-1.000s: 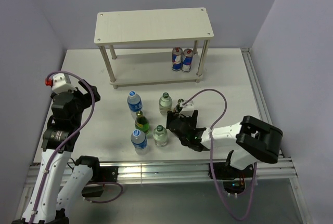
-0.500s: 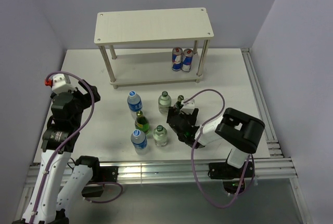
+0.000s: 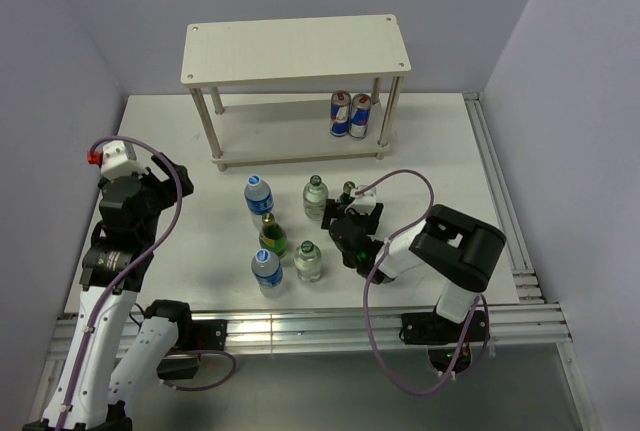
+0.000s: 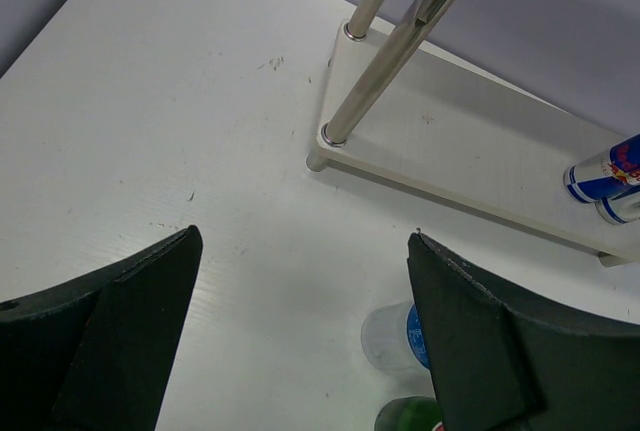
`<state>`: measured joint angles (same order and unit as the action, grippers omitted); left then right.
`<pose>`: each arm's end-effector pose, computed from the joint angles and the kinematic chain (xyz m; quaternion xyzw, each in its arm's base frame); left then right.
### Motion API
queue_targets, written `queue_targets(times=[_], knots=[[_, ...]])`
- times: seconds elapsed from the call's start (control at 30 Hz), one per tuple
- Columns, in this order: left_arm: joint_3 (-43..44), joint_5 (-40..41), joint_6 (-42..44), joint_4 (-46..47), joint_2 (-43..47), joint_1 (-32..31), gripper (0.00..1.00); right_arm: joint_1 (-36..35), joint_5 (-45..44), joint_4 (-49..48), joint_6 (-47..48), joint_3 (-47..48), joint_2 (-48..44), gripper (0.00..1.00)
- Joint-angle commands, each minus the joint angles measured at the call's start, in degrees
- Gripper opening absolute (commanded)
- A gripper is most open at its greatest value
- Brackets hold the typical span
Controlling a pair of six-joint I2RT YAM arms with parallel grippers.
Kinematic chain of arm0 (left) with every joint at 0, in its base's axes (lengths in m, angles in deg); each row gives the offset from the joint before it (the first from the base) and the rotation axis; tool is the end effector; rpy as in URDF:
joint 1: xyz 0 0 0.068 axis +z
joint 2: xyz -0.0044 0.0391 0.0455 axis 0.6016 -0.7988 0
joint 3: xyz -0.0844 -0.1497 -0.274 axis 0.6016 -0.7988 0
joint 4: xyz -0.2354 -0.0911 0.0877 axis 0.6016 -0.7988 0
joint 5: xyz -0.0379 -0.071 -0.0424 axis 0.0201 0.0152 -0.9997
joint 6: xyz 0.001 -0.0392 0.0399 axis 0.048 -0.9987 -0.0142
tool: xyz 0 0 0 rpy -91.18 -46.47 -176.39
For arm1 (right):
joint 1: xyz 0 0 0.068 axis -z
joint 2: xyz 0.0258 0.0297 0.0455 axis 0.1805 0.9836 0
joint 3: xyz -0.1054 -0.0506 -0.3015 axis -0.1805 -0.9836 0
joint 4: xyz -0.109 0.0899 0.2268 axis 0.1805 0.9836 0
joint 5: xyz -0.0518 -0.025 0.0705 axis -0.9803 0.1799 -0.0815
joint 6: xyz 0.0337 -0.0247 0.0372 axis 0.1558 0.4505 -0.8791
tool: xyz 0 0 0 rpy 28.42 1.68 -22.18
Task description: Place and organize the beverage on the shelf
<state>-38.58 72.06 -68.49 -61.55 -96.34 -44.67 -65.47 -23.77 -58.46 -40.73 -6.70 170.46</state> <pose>0.1065 -0.0034 0.3816 -0.2112 0.7614 -0.0677 0.6091 0.1894 0.2180 0.1663 0.0505 0.7893 0.0466 0.6101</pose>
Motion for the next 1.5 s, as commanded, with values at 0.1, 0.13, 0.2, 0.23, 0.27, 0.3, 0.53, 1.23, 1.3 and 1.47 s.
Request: queue_targets(times=[0.1, 0.13, 0.2, 0.23, 0.27, 0.3, 0.53, 1.23, 1.3, 1.47], knots=[[0.24, -1.18, 0.93, 2.29, -0.07, 0.21, 0.9, 1.01, -2.7, -5.6, 2.31, 2.12, 2.5, 0.96], [0.24, -1.18, 0.93, 2.29, -0.07, 0.21, 0.9, 1.19, -2.88, -5.78, 2.39, 2.21, 2.94, 0.95], [0.24, -1.26, 0.93, 2.29, 0.02, 0.21, 0.9, 1.72, -2.79, -5.96, 2.48, 2.3, 3.56, 0.89], [0.16, -1.27, 0.93, 2.29, 0.02, 0.21, 0.9, 1.98, -2.88, -6.22, 2.48, 2.48, 3.82, 0.88], [0.24, -1.27, 0.84, 2.37, 0.02, 0.21, 0.9, 2.16, -2.79, -6.65, 2.57, 2.3, 3.91, 0.84], [0.24, -1.44, 0.93, 2.37, -0.07, 0.21, 0.9, 2.42, -2.79, -7.01, 2.66, 2.3, 4.09, 0.82], [0.24, -1.44, 0.93, 2.29, -0.25, 0.21, 0.9, 3.48, -2.79, -4.73, 2.83, 4.75, 5.41, 0.0], [0.16, -1.71, 0.4, 2.46, 0.63, 0.21, 0.95, 2.68, -4.2, 42.9, 10.82, 35.59, -30.45, 0.0], [0.24, -1.44, 0.14, 2.29, 1.07, 0.3, 0.99, 2.69, -3.67, 43.79, 14.69, 41.55, -29.66, 0.0], [0.15, -0.92, 0.49, 2.11, 1.07, 0.39, 0.99, 5.84, 0.53, 47.56, 19.61, 54.58, -23.79, 0.0]])
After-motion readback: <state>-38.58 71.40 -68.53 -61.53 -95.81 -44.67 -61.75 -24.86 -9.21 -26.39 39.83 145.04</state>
